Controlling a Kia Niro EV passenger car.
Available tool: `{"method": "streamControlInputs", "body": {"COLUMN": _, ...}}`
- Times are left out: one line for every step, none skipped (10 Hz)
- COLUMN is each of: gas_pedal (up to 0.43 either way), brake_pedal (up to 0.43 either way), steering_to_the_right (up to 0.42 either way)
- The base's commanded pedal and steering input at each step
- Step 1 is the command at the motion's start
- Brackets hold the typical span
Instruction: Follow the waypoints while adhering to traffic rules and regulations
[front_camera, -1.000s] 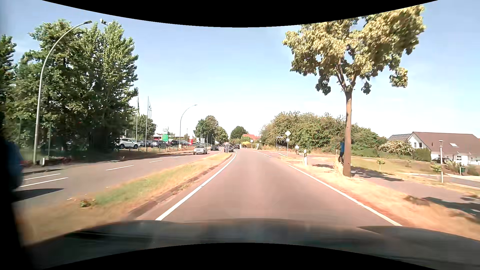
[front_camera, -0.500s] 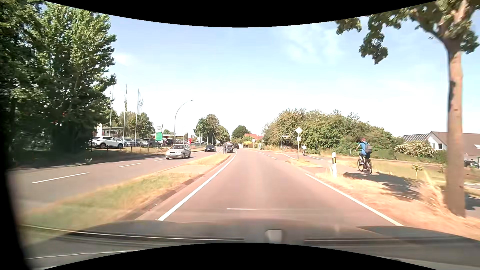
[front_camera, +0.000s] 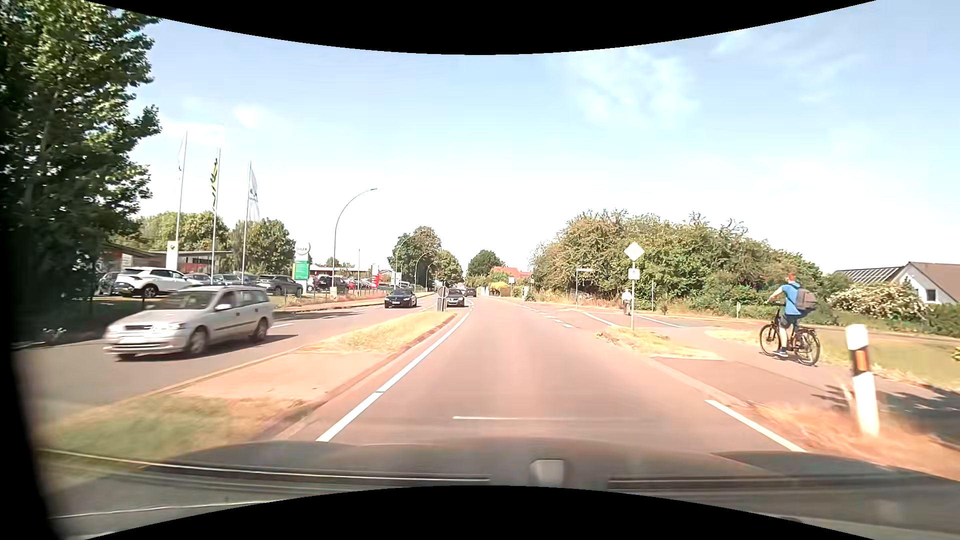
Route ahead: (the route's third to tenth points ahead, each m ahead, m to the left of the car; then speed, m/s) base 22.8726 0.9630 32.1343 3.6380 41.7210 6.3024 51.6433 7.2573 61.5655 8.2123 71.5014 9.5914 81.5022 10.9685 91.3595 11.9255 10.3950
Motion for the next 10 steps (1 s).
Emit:
{"method": "streamControlInputs", "body": {"gas_pedal": 0.24, "brake_pedal": 0.006, "steering_to_the_right": -0.004}}
{"method": "streamControlInputs", "body": {"gas_pedal": 0.24, "brake_pedal": 0.006, "steering_to_the_right": -0.004}}
{"method": "streamControlInputs", "body": {"gas_pedal": 0.24, "brake_pedal": 0.006, "steering_to_the_right": -0.004}}
{"method": "streamControlInputs", "body": {"gas_pedal": 0.24, "brake_pedal": 0.006, "steering_to_the_right": -0.004}}
{"method": "streamControlInputs", "body": {"gas_pedal": 0.24, "brake_pedal": 0.006, "steering_to_the_right": -0.004}}
{"method": "streamControlInputs", "body": {"gas_pedal": 0.24, "brake_pedal": 0.006, "steering_to_the_right": -0.004}}
{"method": "streamControlInputs", "body": {"gas_pedal": 0.24, "brake_pedal": 0.006, "steering_to_the_right": -0.004}}
{"method": "streamControlInputs", "body": {"gas_pedal": 0.24, "brake_pedal": 0.0, "steering_to_the_right": -0.004}}
{"method": "streamControlInputs", "body": {"gas_pedal": 0.24, "brake_pedal": 0.006, "steering_to_the_right": -0.004}}
{"method": "streamControlInputs", "body": {"gas_pedal": 0.228, "brake_pedal": 0.006, "steering_to_the_right": -0.004}}
